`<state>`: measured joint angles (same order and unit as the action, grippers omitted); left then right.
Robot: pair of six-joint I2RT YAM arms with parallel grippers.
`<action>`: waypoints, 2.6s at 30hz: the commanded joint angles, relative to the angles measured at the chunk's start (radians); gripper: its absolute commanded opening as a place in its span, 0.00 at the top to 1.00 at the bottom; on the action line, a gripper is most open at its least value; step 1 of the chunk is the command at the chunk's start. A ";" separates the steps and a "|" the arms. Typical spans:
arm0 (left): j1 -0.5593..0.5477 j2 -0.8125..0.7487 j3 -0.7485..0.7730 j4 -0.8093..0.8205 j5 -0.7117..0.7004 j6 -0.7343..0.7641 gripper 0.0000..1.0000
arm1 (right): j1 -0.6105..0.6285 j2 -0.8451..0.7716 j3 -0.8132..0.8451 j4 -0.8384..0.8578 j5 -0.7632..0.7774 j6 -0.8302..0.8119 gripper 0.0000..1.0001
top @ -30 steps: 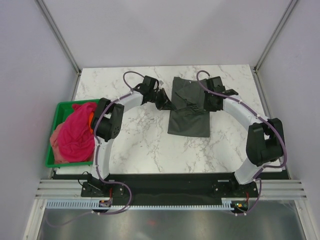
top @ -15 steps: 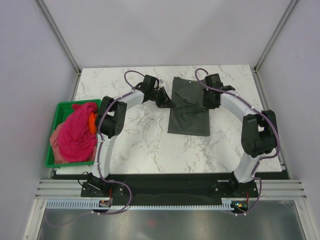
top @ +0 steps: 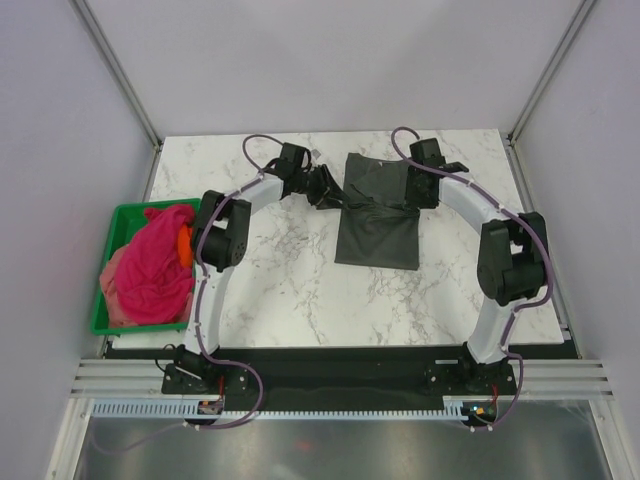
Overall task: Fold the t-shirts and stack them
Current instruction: Fold the tshirt
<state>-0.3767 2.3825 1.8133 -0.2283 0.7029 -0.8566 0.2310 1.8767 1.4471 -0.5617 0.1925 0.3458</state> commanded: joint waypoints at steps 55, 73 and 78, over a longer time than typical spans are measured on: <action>-0.133 -0.679 -0.950 0.009 -0.197 0.100 0.88 | -0.048 -0.622 -0.895 0.109 -0.404 0.219 0.92; -0.090 -0.427 -0.530 -0.008 -0.235 0.336 0.55 | -0.053 -0.297 -0.423 0.128 -0.350 -0.173 0.64; -0.085 -0.367 -0.456 -0.006 -0.240 0.402 0.55 | -0.091 -0.258 -0.392 0.132 -0.413 -0.338 0.61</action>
<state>-0.4648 1.9968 1.3003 -0.2382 0.4725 -0.5571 0.1696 1.6089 1.0084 -0.4419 -0.1787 0.1684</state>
